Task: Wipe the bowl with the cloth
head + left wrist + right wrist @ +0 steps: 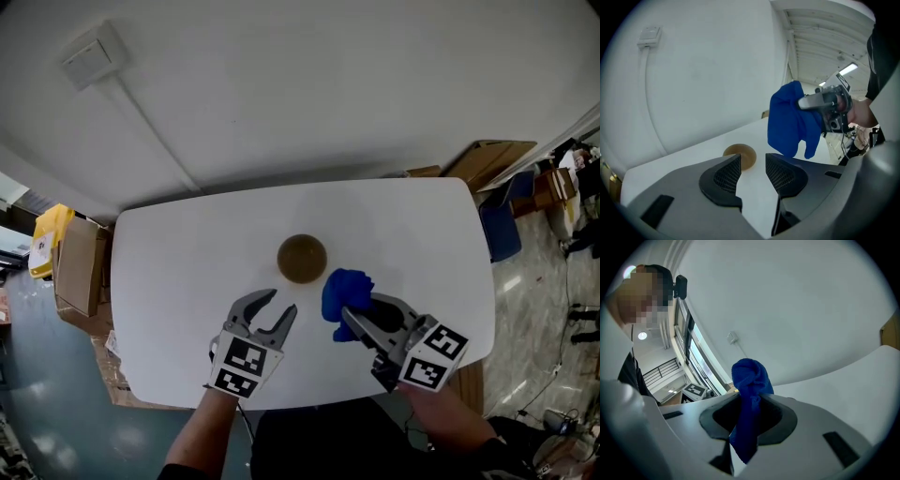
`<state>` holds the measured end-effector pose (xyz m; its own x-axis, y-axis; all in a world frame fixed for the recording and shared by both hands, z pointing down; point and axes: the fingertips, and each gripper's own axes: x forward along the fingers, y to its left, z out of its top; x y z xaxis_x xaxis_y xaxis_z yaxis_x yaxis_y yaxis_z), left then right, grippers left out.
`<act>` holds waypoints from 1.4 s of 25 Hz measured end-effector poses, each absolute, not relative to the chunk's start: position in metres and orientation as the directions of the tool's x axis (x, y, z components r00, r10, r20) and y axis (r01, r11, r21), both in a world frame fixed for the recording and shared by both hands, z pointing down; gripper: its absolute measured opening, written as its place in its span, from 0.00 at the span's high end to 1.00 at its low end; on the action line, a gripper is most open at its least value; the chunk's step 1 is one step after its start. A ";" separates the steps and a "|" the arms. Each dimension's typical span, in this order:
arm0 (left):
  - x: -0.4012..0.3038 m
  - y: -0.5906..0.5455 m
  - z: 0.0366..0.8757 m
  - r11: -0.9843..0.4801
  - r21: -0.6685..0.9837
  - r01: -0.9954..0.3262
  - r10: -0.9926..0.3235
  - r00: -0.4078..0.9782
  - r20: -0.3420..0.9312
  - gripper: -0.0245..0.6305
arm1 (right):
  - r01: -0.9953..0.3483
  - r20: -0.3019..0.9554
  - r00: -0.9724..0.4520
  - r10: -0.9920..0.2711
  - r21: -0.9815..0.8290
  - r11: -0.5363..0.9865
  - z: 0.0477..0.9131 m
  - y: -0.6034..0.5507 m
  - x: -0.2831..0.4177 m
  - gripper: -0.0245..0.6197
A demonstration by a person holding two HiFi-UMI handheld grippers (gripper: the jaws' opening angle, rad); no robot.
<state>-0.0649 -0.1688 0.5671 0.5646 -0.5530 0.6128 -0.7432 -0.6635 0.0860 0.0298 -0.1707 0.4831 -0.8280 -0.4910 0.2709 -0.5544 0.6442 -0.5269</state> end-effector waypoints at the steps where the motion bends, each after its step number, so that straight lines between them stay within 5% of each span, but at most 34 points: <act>1: -0.064 -0.171 0.575 -0.669 0.072 -0.740 -0.547 0.556 0.625 0.70 | -0.552 0.273 -0.830 -0.487 -0.531 0.643 0.488 -0.173 0.029 0.84; 17: -0.041 -0.196 0.670 -0.771 -0.068 -0.633 -0.439 0.452 0.777 0.61 | -0.568 0.310 -0.816 -0.488 -0.587 0.577 0.537 -0.177 0.051 0.84; 21: -0.038 -0.196 0.689 -0.826 -0.183 -0.532 -0.424 0.373 0.825 0.62 | -0.566 0.314 -0.817 -0.484 -0.601 0.565 0.542 -0.179 0.054 0.84; 27: -0.036 -0.207 0.688 -0.806 -0.201 -0.557 -0.452 0.358 0.817 0.67 | -0.558 0.312 -0.821 -0.477 -0.614 0.558 0.542 -0.183 0.056 0.85; 35: -0.068 -0.241 0.666 -0.469 0.227 -0.854 -0.523 0.475 0.707 0.66 | -0.556 0.318 -0.822 -0.472 -0.623 0.550 0.545 -0.186 0.058 0.84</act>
<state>-0.0678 -0.2409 0.6656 0.4755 -0.5230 0.7074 -0.8536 -0.4689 0.2271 0.0584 -0.1865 0.5447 -0.8225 -0.4719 0.3177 -0.5563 0.5504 -0.6226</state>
